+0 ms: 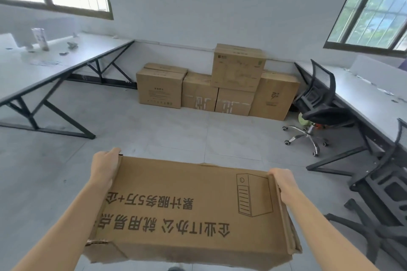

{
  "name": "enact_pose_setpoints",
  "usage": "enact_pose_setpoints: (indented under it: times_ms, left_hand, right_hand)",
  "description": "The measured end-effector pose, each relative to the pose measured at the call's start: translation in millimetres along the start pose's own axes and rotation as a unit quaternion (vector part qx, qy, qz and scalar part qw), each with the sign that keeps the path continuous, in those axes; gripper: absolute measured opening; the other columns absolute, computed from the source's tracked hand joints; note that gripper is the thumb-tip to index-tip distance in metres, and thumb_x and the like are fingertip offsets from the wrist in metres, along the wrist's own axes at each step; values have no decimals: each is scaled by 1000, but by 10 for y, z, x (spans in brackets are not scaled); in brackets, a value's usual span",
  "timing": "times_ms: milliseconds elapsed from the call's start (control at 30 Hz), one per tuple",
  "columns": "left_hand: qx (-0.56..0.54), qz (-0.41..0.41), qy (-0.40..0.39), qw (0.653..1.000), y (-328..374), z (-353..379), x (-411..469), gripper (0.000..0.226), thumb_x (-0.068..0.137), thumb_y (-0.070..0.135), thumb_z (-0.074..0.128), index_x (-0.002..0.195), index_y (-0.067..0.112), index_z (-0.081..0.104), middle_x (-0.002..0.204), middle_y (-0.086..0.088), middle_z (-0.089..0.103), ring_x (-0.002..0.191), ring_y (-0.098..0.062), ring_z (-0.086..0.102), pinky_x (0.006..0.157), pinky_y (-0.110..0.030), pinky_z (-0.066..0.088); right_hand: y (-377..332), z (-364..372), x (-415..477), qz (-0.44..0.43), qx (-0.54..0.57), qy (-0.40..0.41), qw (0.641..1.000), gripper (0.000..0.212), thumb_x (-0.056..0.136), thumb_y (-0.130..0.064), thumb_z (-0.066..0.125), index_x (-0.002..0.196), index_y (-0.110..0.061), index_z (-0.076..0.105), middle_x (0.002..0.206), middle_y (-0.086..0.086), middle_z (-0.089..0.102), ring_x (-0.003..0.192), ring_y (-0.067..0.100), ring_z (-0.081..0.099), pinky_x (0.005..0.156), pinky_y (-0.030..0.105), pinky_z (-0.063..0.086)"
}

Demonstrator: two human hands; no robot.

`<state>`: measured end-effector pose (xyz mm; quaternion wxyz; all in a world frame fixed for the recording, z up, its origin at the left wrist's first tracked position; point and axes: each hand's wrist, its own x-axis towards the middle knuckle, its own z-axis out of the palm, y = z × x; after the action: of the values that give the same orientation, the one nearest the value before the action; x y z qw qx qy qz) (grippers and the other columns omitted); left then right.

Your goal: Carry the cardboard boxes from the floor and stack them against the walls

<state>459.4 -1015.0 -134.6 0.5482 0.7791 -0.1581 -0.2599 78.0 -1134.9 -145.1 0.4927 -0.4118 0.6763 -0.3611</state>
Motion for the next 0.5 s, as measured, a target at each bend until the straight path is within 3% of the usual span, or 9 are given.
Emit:
enact_pose_setpoints:
  times_ms: [200,367,500]
  left_hand:
    - [-16,-14,-3,1000,466,683,980,32,90,18,49,62,14,35,64,-6,33,57,-21,32,57,-32,26]
    - [-17,21,-26,999,979,1325,1621,32,91,16,49,63,14,33,61,-7,28,55,-20,28,55,-32,22]
    - [-35,39,-46,998,1177,1815,1983,33,90,11,48,62,16,31,62,-7,25,57,-18,25,57,-32,19]
  right_hand:
    - [-530,558,1015,25,-32,5,999,24,79,5,51,62,-9,41,62,8,34,58,20,30,53,27,22]
    - [-1043,818,1810,2,-18,42,999,24,81,2,52,62,-9,43,65,7,38,61,19,34,59,30,26]
    - [-1182,871,2327,26,0,60,998,30,80,2,50,58,-13,36,59,4,27,55,17,24,54,28,17]
